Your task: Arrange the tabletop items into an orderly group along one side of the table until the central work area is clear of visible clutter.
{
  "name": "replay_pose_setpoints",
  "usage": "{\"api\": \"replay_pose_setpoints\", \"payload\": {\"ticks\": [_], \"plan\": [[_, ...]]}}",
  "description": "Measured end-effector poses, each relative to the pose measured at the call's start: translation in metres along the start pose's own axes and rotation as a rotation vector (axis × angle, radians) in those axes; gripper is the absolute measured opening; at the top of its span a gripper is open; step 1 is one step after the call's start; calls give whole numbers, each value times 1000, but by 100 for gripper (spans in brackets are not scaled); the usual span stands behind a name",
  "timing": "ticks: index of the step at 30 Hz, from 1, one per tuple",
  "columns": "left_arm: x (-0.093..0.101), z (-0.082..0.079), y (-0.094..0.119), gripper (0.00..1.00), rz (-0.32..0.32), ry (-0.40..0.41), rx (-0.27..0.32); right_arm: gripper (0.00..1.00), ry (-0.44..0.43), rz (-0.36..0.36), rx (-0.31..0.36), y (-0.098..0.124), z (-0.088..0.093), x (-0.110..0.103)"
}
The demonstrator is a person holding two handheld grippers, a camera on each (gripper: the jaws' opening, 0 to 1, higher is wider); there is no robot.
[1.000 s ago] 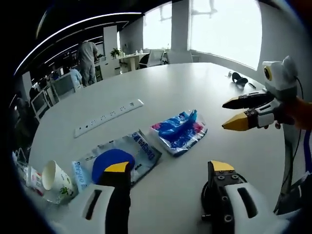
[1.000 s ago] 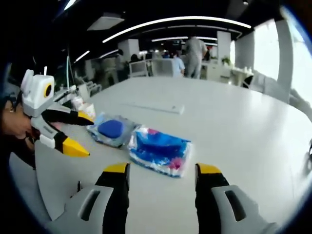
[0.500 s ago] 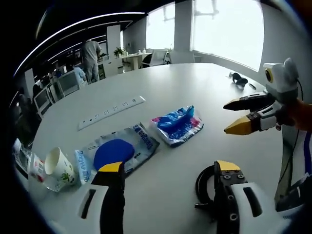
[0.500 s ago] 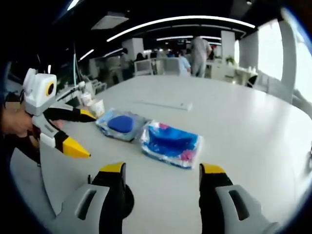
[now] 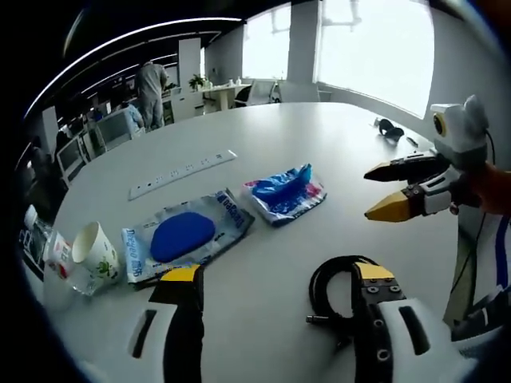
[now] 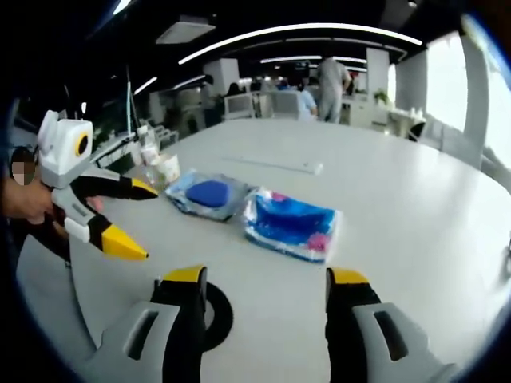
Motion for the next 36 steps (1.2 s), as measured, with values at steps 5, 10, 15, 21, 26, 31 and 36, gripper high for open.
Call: {"api": "replay_pose_setpoints", "payload": {"ticks": [5,10,15,21,26,31,36], "plan": [[3,5,4,72,-2,10,-4,55,0,-7,-9,3,4,-3],[6,13,8,69,-1,22,-22,51,-1,-12,-19,5,8,-6],[11,17,11,64,8,39,-32,45,-8,-32,-29,6,11,-9],[19,26,12,56,21,55,-66,42,-8,-38,-33,6,13,-11],[24,33,11,50,24,72,-90,36,-17,-56,-48,6,16,-14],[27,37,10,43,29,94,-102,28,-31,-76,-68,6,22,-18],[31,43,8,35,44,110,-127,24,-46,-97,-92,3,30,-22]]}}
Point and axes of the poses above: the point that each gripper's makers call its tool centre point, and the gripper's own axes: y roughly backward along the fingers, x roughly to its right, z roughly out of its underside, the point moved 10 cm from there along y, roughly backward along the fingers, and after that the axes turned 9 degrees about x, right-handed, at the moved point
